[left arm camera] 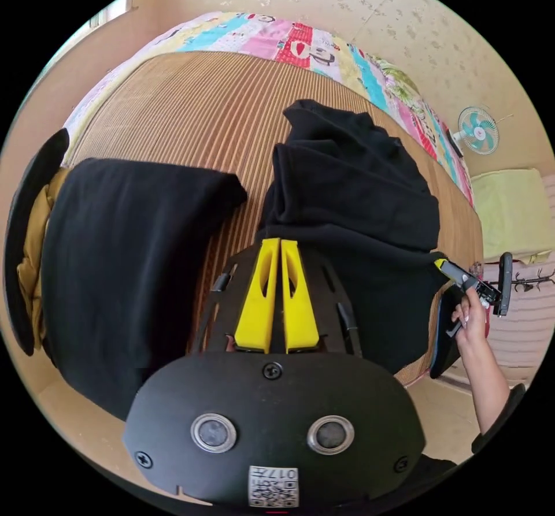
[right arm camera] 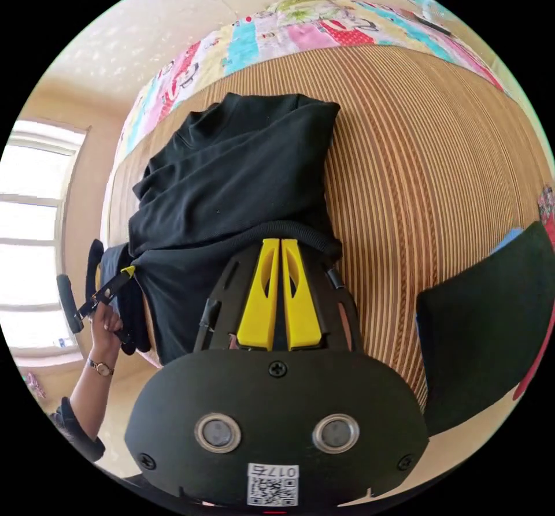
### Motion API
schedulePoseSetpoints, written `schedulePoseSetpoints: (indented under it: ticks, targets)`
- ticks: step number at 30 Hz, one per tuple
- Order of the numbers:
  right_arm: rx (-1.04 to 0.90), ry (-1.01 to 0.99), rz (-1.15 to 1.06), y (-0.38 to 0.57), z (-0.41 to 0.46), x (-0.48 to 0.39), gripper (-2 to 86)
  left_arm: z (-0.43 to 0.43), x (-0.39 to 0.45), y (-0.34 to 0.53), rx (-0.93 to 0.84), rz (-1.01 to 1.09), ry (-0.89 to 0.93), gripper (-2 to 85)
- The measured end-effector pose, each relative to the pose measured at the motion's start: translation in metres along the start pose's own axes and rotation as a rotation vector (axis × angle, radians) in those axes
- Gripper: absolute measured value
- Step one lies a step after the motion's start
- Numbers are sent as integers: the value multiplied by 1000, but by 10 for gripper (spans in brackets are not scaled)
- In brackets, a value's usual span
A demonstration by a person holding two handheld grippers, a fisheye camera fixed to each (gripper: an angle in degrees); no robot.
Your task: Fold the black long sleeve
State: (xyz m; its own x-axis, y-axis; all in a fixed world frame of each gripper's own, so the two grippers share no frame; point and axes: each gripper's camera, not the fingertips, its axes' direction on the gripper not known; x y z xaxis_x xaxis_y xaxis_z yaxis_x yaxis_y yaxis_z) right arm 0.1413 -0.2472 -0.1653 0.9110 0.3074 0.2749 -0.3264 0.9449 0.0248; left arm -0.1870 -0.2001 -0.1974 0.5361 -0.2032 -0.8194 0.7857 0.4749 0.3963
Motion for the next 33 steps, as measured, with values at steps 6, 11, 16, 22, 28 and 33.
schedulePoseSetpoints:
  ticks: [6, 11, 16, 22, 28, 33]
  targets:
    - [-28, 78, -124, 56, -33, 19, 69, -26, -41, 29, -127, 69, 128, 96]
    - [-116, 133, 67, 109, -16, 76, 110, -28, -58, 108, -218, 123, 14, 124]
    - [-165, 15, 147, 112, -3, 99, 106, -6, -83, 139, -376, 37, 98, 117]
    - [-288, -70, 67, 105, -23, 96, 36, -21, -124, 125, -450, -79, 192, 52]
    - [-469, -136, 8, 195, -92, 108, 24, -107, -179, 179, -536, 1, 477, 47]
    - [-533, -313, 174, 268, -165, 132, 21, -171, -212, 233, -529, -107, 651, 46]
